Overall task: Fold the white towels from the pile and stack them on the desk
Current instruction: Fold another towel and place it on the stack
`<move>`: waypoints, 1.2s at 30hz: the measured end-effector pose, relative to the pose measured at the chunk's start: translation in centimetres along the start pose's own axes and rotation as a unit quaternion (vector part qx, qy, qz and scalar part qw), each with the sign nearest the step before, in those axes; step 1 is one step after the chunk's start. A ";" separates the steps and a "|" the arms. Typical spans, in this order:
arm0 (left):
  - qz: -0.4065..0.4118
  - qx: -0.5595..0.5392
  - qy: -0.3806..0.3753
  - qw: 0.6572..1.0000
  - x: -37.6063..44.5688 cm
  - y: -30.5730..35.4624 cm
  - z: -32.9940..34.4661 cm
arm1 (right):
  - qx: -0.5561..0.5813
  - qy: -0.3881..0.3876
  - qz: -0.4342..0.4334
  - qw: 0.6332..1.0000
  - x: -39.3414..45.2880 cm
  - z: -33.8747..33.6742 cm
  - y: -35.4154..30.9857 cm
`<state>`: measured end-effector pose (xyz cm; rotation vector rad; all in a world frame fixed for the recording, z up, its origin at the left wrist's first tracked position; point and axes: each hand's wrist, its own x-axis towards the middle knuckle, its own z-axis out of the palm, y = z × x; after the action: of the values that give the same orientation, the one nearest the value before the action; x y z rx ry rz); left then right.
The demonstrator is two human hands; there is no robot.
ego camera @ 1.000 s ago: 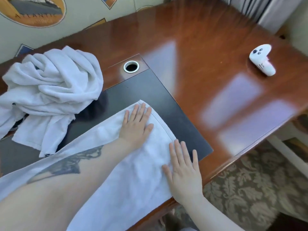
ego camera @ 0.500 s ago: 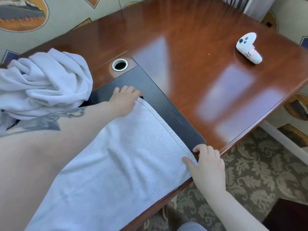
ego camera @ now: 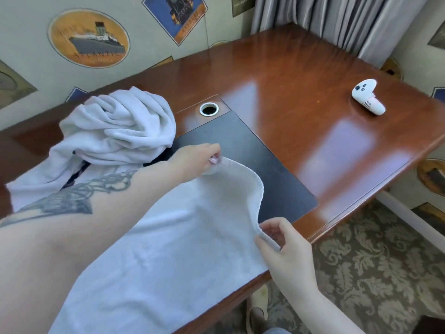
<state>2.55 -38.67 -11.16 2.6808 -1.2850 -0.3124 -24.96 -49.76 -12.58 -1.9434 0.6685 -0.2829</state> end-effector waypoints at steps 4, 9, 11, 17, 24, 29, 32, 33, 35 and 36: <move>-0.025 -0.080 0.071 0.994 -7.3 -4.5 -3.3 | -0.007 0.002 -0.131 0.991 -5.0 6.2 -4.1; -0.141 -0.237 0.219 0.936 -19.5 -11.7 -5.1 | 0.018 0.024 -0.228 0.973 -13.2 15.1 -9.1; -0.149 -0.234 0.255 0.926 -24.0 -14.3 -6.0 | 0.016 0.037 -0.263 0.964 -16.4 18.4 -11.0; -0.140 -0.180 0.326 0.917 -36.0 -20.5 -6.7 | -0.005 0.019 -0.371 0.929 -25.0 26.8 -14.5; -0.293 -0.256 0.173 0.905 -48.0 -25.5 5.0 | -0.255 -0.238 -0.385 0.854 -30.2 34.0 -11.3; -0.345 -0.277 0.200 0.874 -47.4 -27.5 5.1 | -0.241 -0.278 -0.432 0.823 -31.6 35.9 -11.3; -0.435 -0.321 0.211 0.814 -47.5 -28.6 5.9 | -0.331 -0.319 -0.447 0.767 -32.5 36.8 -10.9; -0.466 -0.333 0.215 0.791 -47.5 -28.8 6.1 | -0.372 -0.325 -0.441 0.750 -32.6 37.1 -10.7; -0.500 -0.348 0.214 0.763 -47.4 -29.1 6.2 | -0.399 -0.333 -0.430 0.738 -32.4 37.4 -10.9; -0.507 -0.352 0.211 0.758 -47.2 -29.1 6.2 | -0.388 -0.341 -0.435 0.738 -32.3 37.3 -11.0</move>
<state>-6.00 16.02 -17.99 2.2412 0.4555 -0.2021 -30.22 0.36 -16.81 -2.8075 -0.8079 0.2201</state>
